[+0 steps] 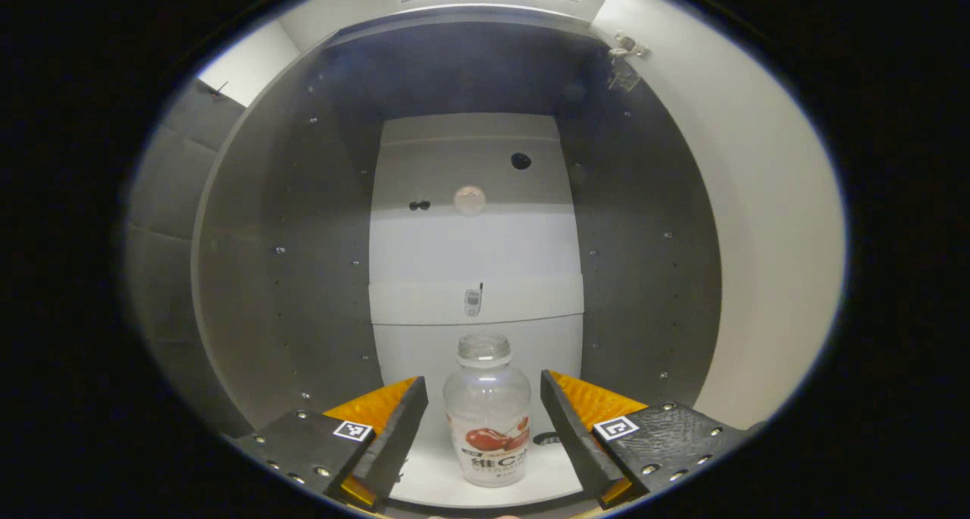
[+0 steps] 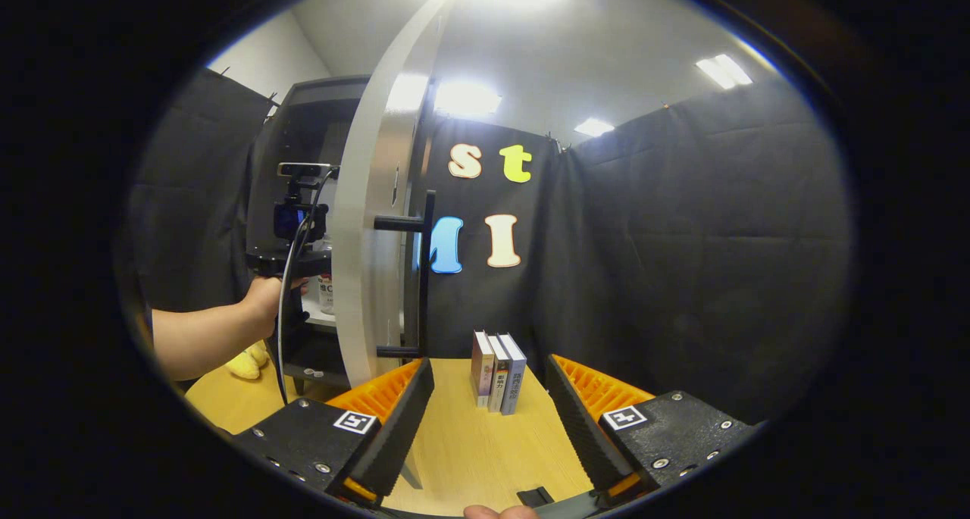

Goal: Open the cabinet door with the right hand, grasp the bottle in the cabinet with the left hand and place it on the coaster, then close the cabinet door with the right hand.

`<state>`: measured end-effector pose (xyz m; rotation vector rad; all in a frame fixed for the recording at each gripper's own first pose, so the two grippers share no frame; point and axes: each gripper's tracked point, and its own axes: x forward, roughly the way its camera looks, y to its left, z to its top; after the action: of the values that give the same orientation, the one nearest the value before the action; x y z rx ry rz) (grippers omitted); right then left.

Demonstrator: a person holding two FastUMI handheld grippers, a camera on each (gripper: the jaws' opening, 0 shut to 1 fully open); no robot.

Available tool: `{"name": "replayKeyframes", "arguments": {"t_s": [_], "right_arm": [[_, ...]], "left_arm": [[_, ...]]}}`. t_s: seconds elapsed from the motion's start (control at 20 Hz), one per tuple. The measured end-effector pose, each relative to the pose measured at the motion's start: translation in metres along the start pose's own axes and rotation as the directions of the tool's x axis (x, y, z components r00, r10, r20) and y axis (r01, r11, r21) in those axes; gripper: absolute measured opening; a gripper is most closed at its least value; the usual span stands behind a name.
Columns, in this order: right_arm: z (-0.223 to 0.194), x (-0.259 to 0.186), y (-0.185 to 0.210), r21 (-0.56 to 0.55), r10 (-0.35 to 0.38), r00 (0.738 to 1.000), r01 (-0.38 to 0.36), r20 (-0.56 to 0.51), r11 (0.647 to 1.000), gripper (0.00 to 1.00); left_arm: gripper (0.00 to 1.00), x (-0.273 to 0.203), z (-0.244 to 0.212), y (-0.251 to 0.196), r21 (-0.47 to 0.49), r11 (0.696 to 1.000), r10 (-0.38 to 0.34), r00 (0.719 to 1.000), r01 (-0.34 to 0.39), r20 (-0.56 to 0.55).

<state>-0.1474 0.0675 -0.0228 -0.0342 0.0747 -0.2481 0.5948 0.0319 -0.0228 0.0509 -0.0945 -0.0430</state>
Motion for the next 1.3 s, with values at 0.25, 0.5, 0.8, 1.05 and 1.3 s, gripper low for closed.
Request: {"name": "replayKeyframes", "arguments": {"t_s": [0.25, 0.5, 0.8, 1.05, 1.3], "right_arm": [[0.003, -0.001, 0.000, -0.066, -0.054, 0.999, 0.054, 0.006, 0.996, 0.93], [0.004, -0.002, 0.000, -0.090, -0.068, 0.997, 0.070, 0.026, 0.993, 0.87], [0.017, -0.007, -0.015, 0.025, -0.016, 0.998, 0.014, 0.068, 1.000, 0.90], [0.007, -0.011, -0.022, 0.052, 0.055, 0.997, -0.059, 0.062, 0.997, 0.90], [-0.018, -0.020, -0.024, 0.087, 0.142, 0.989, -0.144, 0.031, 0.986, 0.91]], "left_arm": [[0.91, 0.019, -0.004, -0.006, 0.058, 0.998, -0.010, 1.000, 0.010, -0.003], [0.75, 0.011, -0.002, -0.002, 0.013, 1.000, -0.004, 1.000, 0.004, -0.022], [0.75, -0.051, 0.031, 0.008, 0.019, 1.000, 0.004, 1.000, -0.004, -0.004], [0.73, -0.099, 0.073, 0.004, 0.055, 0.998, 0.018, 1.000, -0.019, 0.007], [0.73, -0.131, 0.114, -0.006, 0.063, 0.993, 0.094, 0.996, -0.095, 0.008]]}}
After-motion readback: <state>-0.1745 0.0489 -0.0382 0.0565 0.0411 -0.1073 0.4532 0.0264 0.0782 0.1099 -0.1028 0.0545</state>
